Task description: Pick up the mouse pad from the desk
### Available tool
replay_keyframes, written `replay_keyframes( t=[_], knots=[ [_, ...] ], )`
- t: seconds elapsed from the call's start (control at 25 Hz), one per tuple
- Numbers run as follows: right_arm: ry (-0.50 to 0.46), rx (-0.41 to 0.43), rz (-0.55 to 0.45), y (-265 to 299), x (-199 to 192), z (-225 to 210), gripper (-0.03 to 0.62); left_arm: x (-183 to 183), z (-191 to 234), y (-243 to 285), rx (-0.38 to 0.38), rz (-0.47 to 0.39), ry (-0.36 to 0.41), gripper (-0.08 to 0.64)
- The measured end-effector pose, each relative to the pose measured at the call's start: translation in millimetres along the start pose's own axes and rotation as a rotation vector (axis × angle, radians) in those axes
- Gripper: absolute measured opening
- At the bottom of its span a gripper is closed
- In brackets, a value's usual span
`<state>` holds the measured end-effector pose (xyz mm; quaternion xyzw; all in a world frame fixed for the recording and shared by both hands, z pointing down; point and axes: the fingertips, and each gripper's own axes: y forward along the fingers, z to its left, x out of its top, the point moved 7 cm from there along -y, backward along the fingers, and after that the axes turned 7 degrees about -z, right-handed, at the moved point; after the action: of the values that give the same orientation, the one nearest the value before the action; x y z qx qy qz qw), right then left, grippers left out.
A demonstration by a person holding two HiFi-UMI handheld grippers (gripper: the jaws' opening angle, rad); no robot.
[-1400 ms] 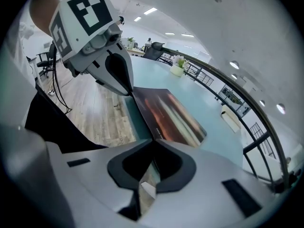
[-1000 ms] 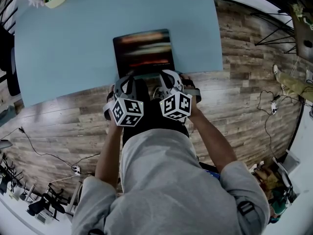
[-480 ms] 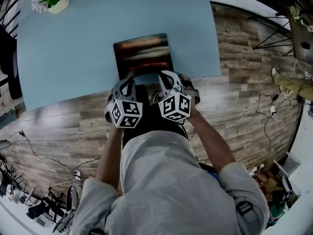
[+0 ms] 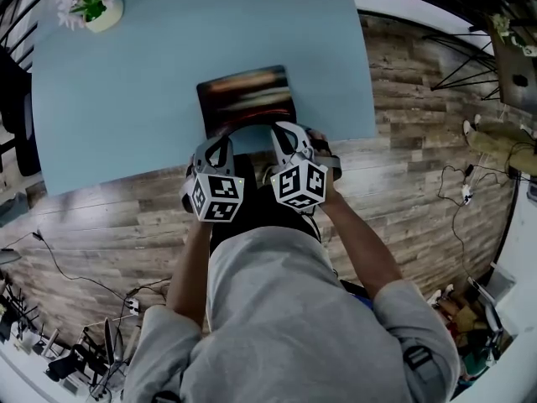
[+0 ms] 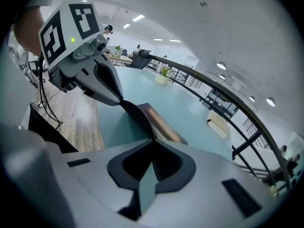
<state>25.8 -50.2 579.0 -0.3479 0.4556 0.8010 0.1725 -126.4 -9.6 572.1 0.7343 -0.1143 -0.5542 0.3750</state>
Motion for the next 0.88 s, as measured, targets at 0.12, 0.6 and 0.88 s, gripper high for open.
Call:
replay_keyframes(
  t=[0.12,0.6,0.88],
  knots=[
    [-0.001,-0.008,0.001,2.3,2.9,-5.7,0.017,4.9,4.4,2.8,0.0,-0.007,-0.007,0.025],
    [0.005,-0.04,-0.025,10.9,20.6,-32.0,0.017,26.9,23.1,7.9,0.001,-0.039,-0.04,0.025],
    [0.002,-0.063,-0.033,18.8,34.4,-47.3,0.017,44.1,41.0,11.1,0.001,-0.068,-0.053,0.025]
  ],
)
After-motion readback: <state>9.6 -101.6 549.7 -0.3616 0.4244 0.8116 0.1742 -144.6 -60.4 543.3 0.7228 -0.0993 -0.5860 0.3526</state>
